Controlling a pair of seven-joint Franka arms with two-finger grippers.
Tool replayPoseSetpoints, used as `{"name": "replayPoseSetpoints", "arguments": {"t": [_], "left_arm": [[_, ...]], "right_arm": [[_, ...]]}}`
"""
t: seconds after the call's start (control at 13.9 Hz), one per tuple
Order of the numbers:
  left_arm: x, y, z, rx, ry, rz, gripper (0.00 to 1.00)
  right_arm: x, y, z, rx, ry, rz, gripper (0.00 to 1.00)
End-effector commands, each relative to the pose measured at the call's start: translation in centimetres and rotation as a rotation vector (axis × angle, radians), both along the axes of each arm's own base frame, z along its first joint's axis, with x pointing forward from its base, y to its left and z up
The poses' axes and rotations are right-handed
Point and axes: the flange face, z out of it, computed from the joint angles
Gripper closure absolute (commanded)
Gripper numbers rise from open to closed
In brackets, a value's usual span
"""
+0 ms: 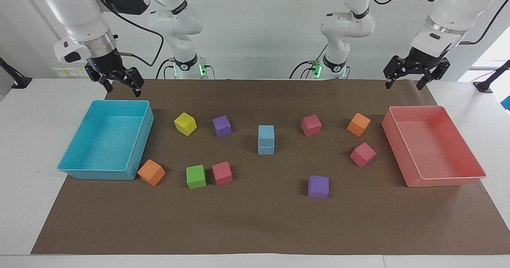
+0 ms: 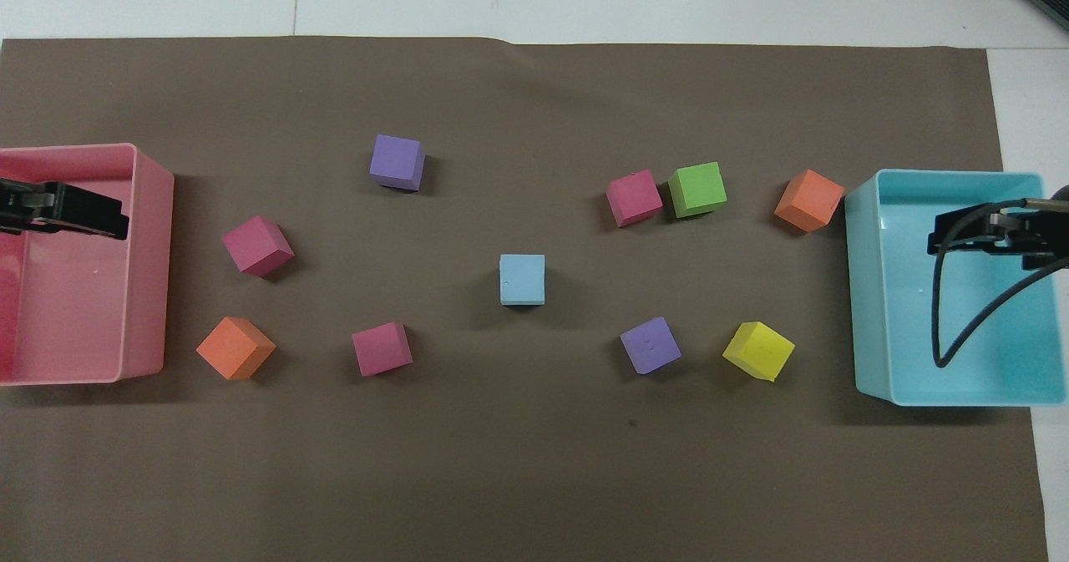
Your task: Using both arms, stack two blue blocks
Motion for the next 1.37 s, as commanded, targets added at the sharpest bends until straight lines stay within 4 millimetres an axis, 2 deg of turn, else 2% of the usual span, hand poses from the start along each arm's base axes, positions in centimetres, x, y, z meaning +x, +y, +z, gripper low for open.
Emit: {"name": "replayPoseSetpoints", "arguments": {"t": [0.0,0.29,0.5,0.58,1.01,1.29], "left_arm": [[-0.1,0.2,0.5,-0.017,0.007,-0.011,0.00],[-0.1,0.1,0.4,-0.016,0.008,-0.014,0.00],[-0.2,-0.6,0.5,-0.016,0.010,-0.018,0.00],[-0.3,-0.6,0.5,-0.016,0.013,-0.018,0.00],[-0.2,-0.5,0.5,-0.015,0.008,-0.018,0.00],[-0.2,-0.6,0.5,-0.016,0.010,-0.020,0.00]], "right_arm": [[-0.9,0.6,2.9,-0.035,-0.039,0.080,0.00],[-2.0,-0.2,7.5,-0.025,-0.063,0.070,0.00],[-3.0,-0.7,7.3,-0.013,-0.021,0.097,0.00],[-3.2,-0.5,6.1,-0.011,0.010,0.102,0.00],[-3.3,0.0,6.1,-0.008,0.008,0.114,0.00],[-3.8,-0.2,5.7,0.004,0.022,0.208,0.00]]}}
